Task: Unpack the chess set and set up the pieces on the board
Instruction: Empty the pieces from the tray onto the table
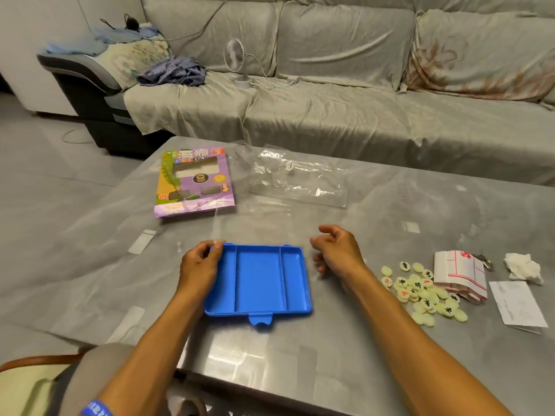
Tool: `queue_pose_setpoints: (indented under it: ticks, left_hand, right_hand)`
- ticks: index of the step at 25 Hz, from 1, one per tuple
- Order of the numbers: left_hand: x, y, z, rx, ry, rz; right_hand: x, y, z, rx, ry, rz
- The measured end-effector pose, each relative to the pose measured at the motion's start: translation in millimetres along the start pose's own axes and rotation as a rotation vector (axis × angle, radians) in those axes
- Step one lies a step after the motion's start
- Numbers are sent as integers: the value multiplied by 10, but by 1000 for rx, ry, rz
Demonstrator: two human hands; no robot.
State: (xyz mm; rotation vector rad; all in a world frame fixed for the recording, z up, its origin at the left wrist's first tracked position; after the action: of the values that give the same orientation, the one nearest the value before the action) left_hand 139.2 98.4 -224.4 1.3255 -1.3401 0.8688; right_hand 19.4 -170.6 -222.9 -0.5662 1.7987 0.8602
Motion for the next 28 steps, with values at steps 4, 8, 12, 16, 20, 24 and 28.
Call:
queue_pose_setpoints:
  ticks: [4,8,12,16,20,24,28]
  left_hand:
    - [64,-312,-930,271,67,5]
    - [9,-450,-1478,362,101,-12]
    - [-295,-254,-1643,546,197,-190]
    - [-631,9,-1640,676,340,-477]
    - [-586,68,-1634,643,241,-466]
    - [-499,146,-1582,619,188,-462]
    - [-527,170,-1655,639,288,-466]
  right_hand:
    - [69,202,307,-43,71,-45]
    - [169,249,235,1,106,-62]
    - [186,269,303,-21,156,-82]
    - [174,303,260,-21,146,-89]
    - [194,343,242,-37,168,-92]
    - [223,361,198,-43,172,-87]
    - [218,372,186,-54,206,-104]
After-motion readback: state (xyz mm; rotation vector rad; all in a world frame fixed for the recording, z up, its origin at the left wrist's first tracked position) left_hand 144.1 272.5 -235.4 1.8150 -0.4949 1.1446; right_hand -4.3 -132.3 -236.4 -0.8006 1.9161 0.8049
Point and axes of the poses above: each hand's wrist, its own y-axis away from the middle knuckle, its own z-axis out of the palm, x = y × z, the point moved 10 cm from there along -y, towards the middle knuckle
